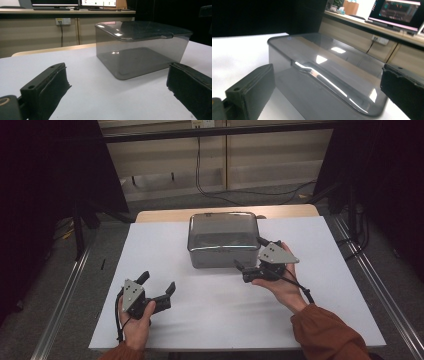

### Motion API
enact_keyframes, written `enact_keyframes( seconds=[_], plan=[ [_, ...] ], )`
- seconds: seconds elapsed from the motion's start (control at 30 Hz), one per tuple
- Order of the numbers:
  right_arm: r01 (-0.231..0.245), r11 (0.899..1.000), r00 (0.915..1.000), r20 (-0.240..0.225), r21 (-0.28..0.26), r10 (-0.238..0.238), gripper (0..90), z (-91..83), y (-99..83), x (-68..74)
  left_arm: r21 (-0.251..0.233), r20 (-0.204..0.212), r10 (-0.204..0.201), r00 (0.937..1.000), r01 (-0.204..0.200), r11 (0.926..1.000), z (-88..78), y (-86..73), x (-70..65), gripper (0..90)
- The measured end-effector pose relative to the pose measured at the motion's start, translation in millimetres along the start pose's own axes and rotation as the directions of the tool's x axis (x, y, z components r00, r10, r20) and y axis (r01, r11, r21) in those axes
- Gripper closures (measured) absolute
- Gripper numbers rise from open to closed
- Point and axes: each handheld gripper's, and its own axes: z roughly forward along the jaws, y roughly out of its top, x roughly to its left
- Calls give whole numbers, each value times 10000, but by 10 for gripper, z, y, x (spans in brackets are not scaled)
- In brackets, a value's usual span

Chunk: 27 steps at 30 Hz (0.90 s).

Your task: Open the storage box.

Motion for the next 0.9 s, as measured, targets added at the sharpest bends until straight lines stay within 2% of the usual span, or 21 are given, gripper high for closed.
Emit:
enact_keyframes(
  seconds=[0.03,0.07,0.1,0.13,0.2,0.27,0.3,0.33,0.37,0.47,0.5,0.53,0.57,0.6,0.63,0.7,0.73,0.77,0.8,0.9],
  plan=[
    [529,9986,9986,63,100,-529,2,29,6,28,21,-21,9,10000,-9,10000,1,-1,1,32],
    [529,9986,9986,63,100,-529,2,29,6,28,25,9,-12,10000,12,10000,3,-3,3,32],
    [834,9964,9965,70,121,-834,15,55,30,42,24,-25,2,10000,-2,10000,2,-2,3,32],
    [834,9964,9965,70,121,-834,15,55,30,42,24,-25,2,10000,-2,10000,2,-2,3,33],
    [1298,9915,9913,229,46,-1298,18,77,60,57,63,-5,52,10000,-52,10000,1,-1,3,32],
    [1561,9877,9873,304,-8,-1560,24,99,84,65,73,-14,94,10000,-94,9999,1,-2,3,32],
    [2075,9782,9776,360,53,-2076,34,119,95,88,86,24,102,9999,-103,9999,3,-2,3,32],
    [2075,9782,9776,360,53,-2076,34,119,95,88,114,28,125,9999,-125,9999,3,-3,7,32],
    [2577,9660,9652,394,226,-2584,37,146,96,121,99,19,89,10000,-89,9999,3,-3,8,33],
    [2734,9612,9605,427,367,-2748,42,170,96,141,96,27,39,10000,-39,9999,5,-3,7,32],
    [3303,9427,9415,551,467,-3326,67,188,95,166,119,6,62,10000,-62,9999,5,-4,9,32],
    [3303,9427,9415,551,467,-3326,67,188,95,166,150,30,82,10000,-83,9999,7,-5,11,32],
    [3562,9330,9315,586,510,-3589,68,199,91,177,158,36,82,10000,-82,9998,8,-6,10,32],
    [3678,9282,9269,584,560,-3708,76,211,87,189,165,33,88,10000,-88,9998,9,-6,10,32],
    [3903,9186,9173,598,616,-3938,83,221,83,197,164,52,72,10000,-72,9998,10,-6,7,32],
    [4167,9067,9052,620,649,-4204,97,237,70,210,190,47,116,9999,-117,9998,9,-6,4,32],
    [4348,8978,8962,639,699,-4390,105,243,64,214,200,44,121,9999,-122,9997,10,-6,4,32],
    [4588,8853,8833,698,753,-4636,114,248,56,222,206,59,121,9999,-122,9997,12,-6,7,32],
    [4926,8668,8643,728,772,-4977,148,255,51,225,231,83,130,9999,-132,9996,13,-7,10,32],
    [5488,8309,8292,664,915,-5550,171,274,35,262,244,106,149,9998,-152,9996,16,-9,10,32]
  ],
)
